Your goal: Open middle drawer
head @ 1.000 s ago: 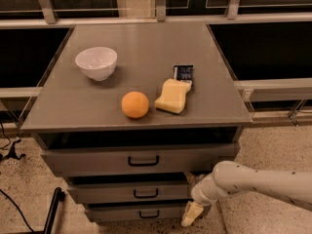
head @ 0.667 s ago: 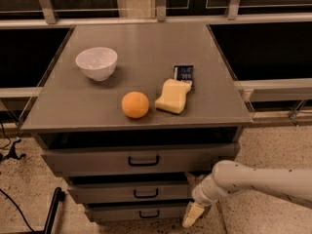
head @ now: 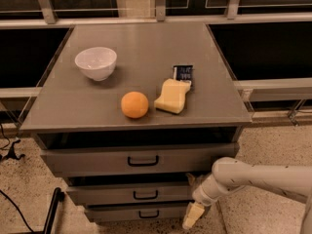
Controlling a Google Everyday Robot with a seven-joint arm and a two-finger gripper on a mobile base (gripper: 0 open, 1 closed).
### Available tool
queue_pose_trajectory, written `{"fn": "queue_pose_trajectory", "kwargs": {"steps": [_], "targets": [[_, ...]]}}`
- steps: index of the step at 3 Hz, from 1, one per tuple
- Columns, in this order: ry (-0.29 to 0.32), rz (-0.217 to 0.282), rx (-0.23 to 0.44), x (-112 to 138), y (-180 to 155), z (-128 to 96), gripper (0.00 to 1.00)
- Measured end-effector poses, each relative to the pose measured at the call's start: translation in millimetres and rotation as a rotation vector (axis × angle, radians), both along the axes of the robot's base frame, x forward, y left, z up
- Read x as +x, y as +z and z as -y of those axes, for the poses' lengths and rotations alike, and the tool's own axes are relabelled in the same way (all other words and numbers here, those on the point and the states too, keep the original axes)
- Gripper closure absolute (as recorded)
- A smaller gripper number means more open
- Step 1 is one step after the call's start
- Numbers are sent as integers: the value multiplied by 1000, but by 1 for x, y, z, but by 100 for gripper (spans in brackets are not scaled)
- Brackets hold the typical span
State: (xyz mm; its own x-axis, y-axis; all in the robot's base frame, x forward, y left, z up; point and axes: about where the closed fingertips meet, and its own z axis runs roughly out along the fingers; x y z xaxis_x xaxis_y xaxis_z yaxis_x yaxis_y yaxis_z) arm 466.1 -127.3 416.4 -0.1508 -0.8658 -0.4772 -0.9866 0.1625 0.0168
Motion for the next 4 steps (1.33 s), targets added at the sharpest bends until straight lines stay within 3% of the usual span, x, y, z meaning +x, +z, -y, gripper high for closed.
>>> {"fn": "queue_pose_trajectory", "kwargs": {"steps": [2,3,4], "targets": [[-26,-31,29,-1,4,5,0],[-29,-99,55,-16,9,7,0],[-29,-99,55,-16,11,7,0]]}}
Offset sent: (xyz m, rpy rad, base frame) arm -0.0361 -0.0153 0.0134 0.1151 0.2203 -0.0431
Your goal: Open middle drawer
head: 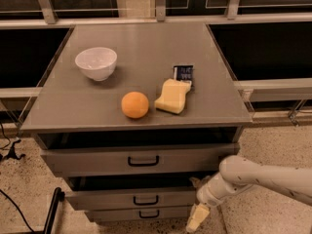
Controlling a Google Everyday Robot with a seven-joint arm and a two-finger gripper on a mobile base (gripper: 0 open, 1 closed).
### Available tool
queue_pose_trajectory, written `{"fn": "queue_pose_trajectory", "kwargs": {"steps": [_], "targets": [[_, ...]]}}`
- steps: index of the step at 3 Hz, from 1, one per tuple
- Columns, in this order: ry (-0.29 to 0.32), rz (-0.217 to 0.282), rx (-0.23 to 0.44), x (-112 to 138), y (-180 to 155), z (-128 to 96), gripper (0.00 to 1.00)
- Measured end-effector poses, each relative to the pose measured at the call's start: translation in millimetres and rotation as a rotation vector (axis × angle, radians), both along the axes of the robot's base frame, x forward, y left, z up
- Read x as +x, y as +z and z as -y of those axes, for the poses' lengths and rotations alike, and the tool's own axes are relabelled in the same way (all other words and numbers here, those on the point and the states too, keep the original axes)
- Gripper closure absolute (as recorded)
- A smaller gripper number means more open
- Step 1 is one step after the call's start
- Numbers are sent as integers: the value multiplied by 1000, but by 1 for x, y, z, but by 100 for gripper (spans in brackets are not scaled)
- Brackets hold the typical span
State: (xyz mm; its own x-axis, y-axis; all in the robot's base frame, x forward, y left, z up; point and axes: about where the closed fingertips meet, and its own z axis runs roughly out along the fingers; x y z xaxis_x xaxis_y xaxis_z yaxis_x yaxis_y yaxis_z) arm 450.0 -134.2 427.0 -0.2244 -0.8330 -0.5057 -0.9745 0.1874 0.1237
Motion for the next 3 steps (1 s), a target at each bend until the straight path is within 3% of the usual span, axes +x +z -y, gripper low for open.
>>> {"fn": "queue_pose_trajectory", "kwargs": {"steps": [1,2,3], "targets": [[-8,-99,42,-34,9,8,0],[-44,-167,88,-85,26,25,0],[-44,-167,88,-85,26,25,0]]}}
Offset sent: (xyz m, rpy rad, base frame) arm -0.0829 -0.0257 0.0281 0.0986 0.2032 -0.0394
